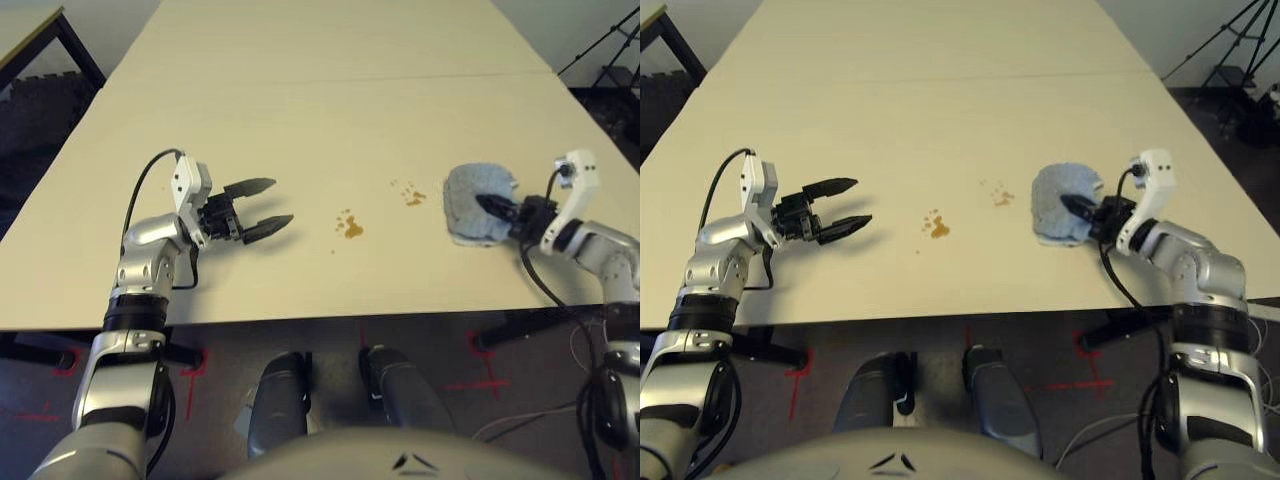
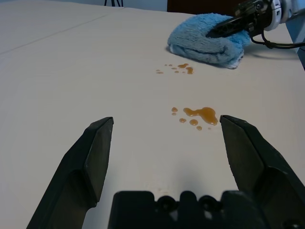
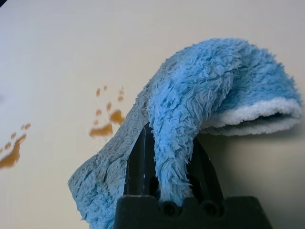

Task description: Wipe the water off the table with a rag.

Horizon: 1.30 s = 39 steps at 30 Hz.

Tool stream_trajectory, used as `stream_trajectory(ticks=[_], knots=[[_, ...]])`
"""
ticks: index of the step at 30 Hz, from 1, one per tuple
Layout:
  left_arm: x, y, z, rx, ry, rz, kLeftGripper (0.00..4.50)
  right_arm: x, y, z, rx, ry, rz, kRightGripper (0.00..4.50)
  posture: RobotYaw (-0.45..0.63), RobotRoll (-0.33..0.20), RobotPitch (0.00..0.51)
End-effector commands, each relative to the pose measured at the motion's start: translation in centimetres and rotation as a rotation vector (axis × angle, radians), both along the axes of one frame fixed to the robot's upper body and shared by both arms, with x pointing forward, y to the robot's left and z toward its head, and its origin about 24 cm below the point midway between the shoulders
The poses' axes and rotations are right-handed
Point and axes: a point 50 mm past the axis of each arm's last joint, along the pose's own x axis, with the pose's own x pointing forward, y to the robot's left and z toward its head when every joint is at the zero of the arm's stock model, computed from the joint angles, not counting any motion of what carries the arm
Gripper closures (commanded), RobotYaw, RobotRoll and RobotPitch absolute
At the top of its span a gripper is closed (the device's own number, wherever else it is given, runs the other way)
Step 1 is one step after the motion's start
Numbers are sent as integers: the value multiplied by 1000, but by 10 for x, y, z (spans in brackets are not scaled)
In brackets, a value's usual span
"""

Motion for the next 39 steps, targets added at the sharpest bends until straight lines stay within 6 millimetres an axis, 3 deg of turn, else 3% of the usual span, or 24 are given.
stream_trajectory(ticks=[1, 10, 15, 29, 35, 39], knots=[[2, 1, 4, 35, -11, -15, 0, 9, 6, -3, -51, -6, -46, 4383, -217, 0, 118], [1, 3, 6, 39, -18, -9, 0, 19, 19, -25, -171, 59, -57, 4383, -204, 0, 123], [1, 4, 6, 42, -17, -6, 0, 19, 40, -37, -170, 89, 6, 4384, -204, 0, 123], [-1, 5, 5, 42, -14, -3, 0, 29, 110, -39, -103, 86, 189, 4384, -195, 0, 137], [-3, 4, 4, 37, -12, -3, 0, 33, 128, -36, -82, 69, 214, 4384, -189, 0, 140], [-3, 3, 3, 36, -10, -3, 0, 33, 127, -37, -92, 71, 217, 4384, -189, 0, 142]])
